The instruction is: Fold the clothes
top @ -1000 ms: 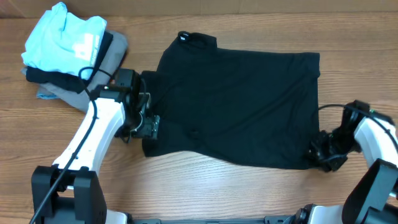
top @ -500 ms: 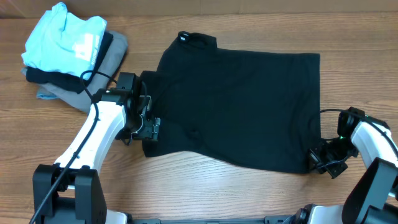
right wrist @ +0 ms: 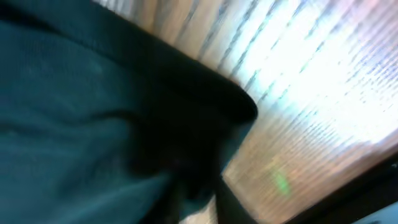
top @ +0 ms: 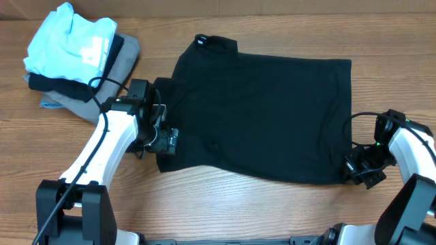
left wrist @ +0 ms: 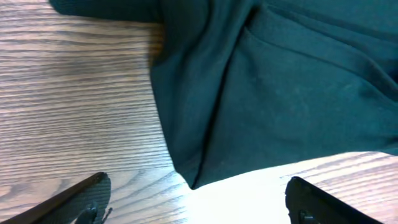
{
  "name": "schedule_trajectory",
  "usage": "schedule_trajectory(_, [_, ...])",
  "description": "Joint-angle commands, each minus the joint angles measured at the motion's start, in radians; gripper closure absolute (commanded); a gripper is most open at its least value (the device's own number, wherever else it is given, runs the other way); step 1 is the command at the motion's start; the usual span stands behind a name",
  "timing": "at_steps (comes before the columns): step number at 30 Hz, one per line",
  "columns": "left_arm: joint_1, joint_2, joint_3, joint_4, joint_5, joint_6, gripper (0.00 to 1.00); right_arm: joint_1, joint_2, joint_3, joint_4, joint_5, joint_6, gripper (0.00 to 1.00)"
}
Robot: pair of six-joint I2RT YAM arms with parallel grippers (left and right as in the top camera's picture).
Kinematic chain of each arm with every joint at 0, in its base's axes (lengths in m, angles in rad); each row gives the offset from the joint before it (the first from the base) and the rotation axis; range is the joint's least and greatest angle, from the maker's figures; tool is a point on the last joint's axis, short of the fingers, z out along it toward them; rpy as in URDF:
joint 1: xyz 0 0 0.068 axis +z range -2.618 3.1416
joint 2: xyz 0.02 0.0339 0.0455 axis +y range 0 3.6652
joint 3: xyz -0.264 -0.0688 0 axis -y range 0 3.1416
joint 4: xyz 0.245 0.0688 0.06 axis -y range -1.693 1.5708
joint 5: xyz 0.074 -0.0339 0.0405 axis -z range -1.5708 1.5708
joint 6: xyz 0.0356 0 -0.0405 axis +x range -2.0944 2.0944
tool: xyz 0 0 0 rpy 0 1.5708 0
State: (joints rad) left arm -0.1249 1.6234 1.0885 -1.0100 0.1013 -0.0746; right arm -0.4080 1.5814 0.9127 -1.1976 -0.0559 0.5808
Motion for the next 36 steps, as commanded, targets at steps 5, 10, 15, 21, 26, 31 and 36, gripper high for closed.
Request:
schedule_trajectory(5, [-0.006, -0.009, -0.007, 0.063, 0.068, 0.054, 0.04, -0.003, -0.005, -0.029, 0.034, 0.020, 0.033, 0.63])
schedule_trajectory(10, [-0.007, -0.008, -0.011, 0.203, 0.112, 0.151, 0.08, -0.003, -0.005, -0.027, 0.092, -0.036, -0.039, 0.64])
schedule_trajectory(15, [-0.007, 0.007, -0.038, 0.274, 0.161, 0.210, 0.26, -0.003, -0.005, -0.003, 0.113, -0.115, -0.128, 0.71])
schedule_trajectory(21, [-0.031, 0.085, -0.038, 0.317, 0.207, 0.262, 0.34, -0.003, -0.005, 0.045, 0.116, -0.239, -0.249, 0.71])
schedule_trajectory(26, [-0.068, 0.163, -0.038, 0.329, 0.202, 0.262, 0.38, -0.003, -0.005, 0.074, 0.123, -0.291, -0.278, 0.71])
schedule_trajectory(31, [-0.078, 0.217, -0.038, 0.332, 0.185, 0.257, 0.55, -0.003, -0.005, 0.089, 0.127, -0.291, -0.279, 0.71])
schedule_trajectory(36, [-0.079, 0.211, -0.024, 0.309, 0.183, 0.241, 0.82, -0.003, -0.005, 0.089, 0.135, -0.291, -0.278, 0.70])
